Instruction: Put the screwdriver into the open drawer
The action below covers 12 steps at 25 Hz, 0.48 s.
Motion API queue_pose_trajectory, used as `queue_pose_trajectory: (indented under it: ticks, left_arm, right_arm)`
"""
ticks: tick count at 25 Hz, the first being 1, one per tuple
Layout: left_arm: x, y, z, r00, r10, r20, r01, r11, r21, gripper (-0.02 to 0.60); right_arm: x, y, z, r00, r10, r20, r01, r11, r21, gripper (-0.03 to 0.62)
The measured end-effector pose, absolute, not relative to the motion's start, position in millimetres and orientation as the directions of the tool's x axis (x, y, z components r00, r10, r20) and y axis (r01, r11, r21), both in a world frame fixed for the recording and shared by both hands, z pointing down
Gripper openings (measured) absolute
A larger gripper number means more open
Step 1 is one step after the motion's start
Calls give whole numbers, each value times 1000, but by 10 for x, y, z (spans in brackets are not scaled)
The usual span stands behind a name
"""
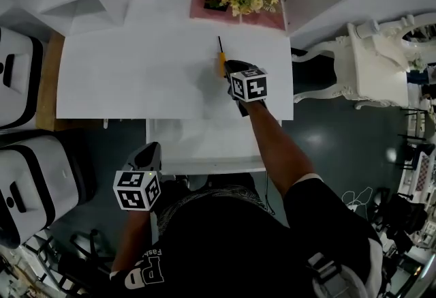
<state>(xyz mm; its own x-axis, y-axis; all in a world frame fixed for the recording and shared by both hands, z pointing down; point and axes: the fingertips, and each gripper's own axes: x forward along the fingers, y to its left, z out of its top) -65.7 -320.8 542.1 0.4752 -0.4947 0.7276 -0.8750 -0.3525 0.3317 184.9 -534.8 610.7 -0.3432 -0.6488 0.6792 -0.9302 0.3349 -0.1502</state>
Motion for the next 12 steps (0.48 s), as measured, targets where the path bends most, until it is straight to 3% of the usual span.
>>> queue_pose_trajectory:
  ticks: [12]
  left_arm:
    - [-671, -3210, 5554, 468, -468, 749, -879, -332, 342, 12]
  right_arm:
    - [1924, -5725, 6570, -272, -618, 737, -958, 249, -145, 77]
